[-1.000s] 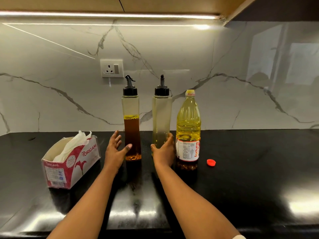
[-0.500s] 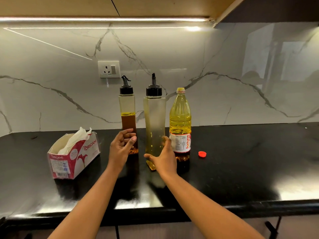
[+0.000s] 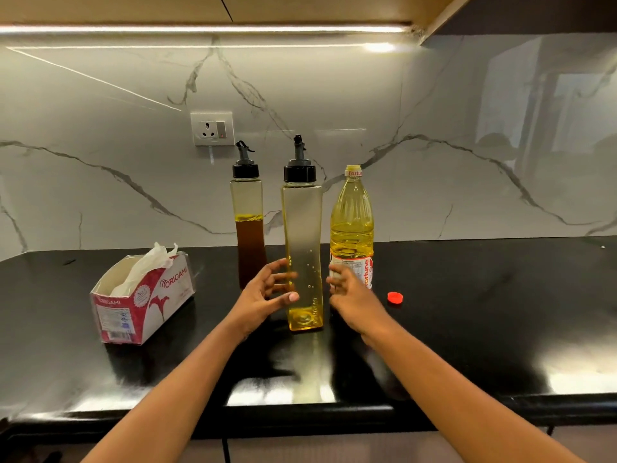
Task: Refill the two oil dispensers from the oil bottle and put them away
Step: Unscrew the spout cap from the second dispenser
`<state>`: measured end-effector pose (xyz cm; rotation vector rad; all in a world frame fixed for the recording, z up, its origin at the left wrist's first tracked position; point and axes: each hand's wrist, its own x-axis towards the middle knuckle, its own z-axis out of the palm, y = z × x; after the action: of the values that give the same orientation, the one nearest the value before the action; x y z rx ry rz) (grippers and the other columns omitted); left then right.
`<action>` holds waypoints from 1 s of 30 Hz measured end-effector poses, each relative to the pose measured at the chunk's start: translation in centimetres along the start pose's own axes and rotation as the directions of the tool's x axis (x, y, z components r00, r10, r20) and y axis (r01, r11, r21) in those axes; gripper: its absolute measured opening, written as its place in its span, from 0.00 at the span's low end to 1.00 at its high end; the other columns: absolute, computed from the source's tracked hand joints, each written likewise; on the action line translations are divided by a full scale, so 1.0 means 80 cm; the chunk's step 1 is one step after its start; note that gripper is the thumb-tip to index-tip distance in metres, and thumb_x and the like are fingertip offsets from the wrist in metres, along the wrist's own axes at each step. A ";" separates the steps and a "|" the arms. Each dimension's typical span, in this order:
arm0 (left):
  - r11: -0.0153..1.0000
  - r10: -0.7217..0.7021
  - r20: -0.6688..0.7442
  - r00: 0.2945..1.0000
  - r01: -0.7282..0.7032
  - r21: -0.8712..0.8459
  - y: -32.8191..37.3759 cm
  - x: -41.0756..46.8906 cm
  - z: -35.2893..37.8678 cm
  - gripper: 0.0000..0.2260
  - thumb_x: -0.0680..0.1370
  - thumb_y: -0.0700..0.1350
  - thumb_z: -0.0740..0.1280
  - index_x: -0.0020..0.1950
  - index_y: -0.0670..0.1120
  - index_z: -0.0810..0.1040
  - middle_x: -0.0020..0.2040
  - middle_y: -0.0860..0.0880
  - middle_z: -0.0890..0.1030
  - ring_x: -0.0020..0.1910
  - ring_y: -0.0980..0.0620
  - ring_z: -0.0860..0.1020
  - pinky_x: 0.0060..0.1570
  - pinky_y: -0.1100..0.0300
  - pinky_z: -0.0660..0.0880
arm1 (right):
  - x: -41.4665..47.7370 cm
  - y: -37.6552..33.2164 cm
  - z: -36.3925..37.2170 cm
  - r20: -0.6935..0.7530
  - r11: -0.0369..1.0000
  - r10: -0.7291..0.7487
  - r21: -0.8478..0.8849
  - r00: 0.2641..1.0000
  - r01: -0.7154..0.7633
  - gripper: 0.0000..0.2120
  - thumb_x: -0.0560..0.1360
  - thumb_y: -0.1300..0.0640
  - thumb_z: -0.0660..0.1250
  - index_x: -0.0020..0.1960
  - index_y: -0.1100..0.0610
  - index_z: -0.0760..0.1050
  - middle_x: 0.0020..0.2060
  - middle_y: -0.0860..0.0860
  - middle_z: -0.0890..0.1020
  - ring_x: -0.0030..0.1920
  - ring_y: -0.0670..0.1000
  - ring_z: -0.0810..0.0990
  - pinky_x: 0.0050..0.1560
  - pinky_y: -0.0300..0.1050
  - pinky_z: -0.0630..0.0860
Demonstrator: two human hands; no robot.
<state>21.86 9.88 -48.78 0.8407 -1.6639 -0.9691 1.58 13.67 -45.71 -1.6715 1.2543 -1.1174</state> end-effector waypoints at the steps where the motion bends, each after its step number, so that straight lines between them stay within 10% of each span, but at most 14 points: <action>1: 1.000 -0.014 0.011 1.000 0.013 0.008 -0.001 0.001 0.000 0.41 0.58 0.62 0.79 0.67 0.58 0.68 0.60 0.48 0.79 0.59 0.50 0.79 0.57 0.55 0.77 | 0.004 -0.012 -0.011 -0.090 0.999 -0.041 -0.023 0.995 0.039 0.23 0.77 0.66 0.60 0.70 0.51 0.65 0.63 0.50 0.74 0.61 0.48 0.74 0.46 0.33 0.72; 5: 0.998 -0.041 0.036 0.998 0.039 0.056 -0.006 0.003 0.003 0.44 0.57 0.61 0.80 0.69 0.56 0.67 0.59 0.48 0.79 0.58 0.50 0.79 0.59 0.53 0.77 | 0.031 -0.085 -0.050 -0.263 0.973 -0.200 0.059 0.944 0.222 0.12 0.79 0.59 0.61 0.61 0.51 0.71 0.56 0.49 0.78 0.56 0.50 0.77 0.58 0.50 0.76; 14: 0.991 -0.063 0.014 0.998 0.061 0.122 -0.004 0.002 0.000 0.42 0.57 0.62 0.80 0.67 0.56 0.67 0.59 0.48 0.79 0.58 0.50 0.79 0.55 0.56 0.78 | 0.104 -0.206 -0.023 0.013 0.978 -0.207 -0.013 0.978 0.207 0.37 0.69 0.45 0.72 0.71 0.60 0.63 0.62 0.56 0.74 0.62 0.54 0.73 0.64 0.50 0.71; 20: 0.983 -0.023 -0.024 0.999 0.027 0.179 -0.005 0.002 -0.002 0.38 0.59 0.60 0.79 0.65 0.57 0.69 0.56 0.49 0.80 0.55 0.51 0.80 0.55 0.55 0.79 | 0.124 -0.209 -0.007 -0.013 0.965 -0.253 0.065 0.967 0.253 0.09 0.69 0.57 0.74 0.43 0.57 0.74 0.40 0.53 0.79 0.41 0.47 0.79 0.43 0.37 0.75; 30: 0.993 -0.017 0.007 1.000 0.016 0.115 -0.002 0.003 -0.001 0.35 0.63 0.54 0.79 0.67 0.54 0.70 0.54 0.46 0.81 0.57 0.49 0.80 0.52 0.55 0.79 | 0.127 -0.198 -0.023 0.121 0.909 -0.410 0.134 0.904 0.395 0.05 0.73 0.63 0.69 0.39 0.58 0.77 0.37 0.55 0.81 0.43 0.52 0.80 0.58 0.48 0.75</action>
<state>21.89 9.60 -48.80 0.9289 -1.7353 -0.8959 6.16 7.41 -28.47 -1.9449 0.7569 -1.2490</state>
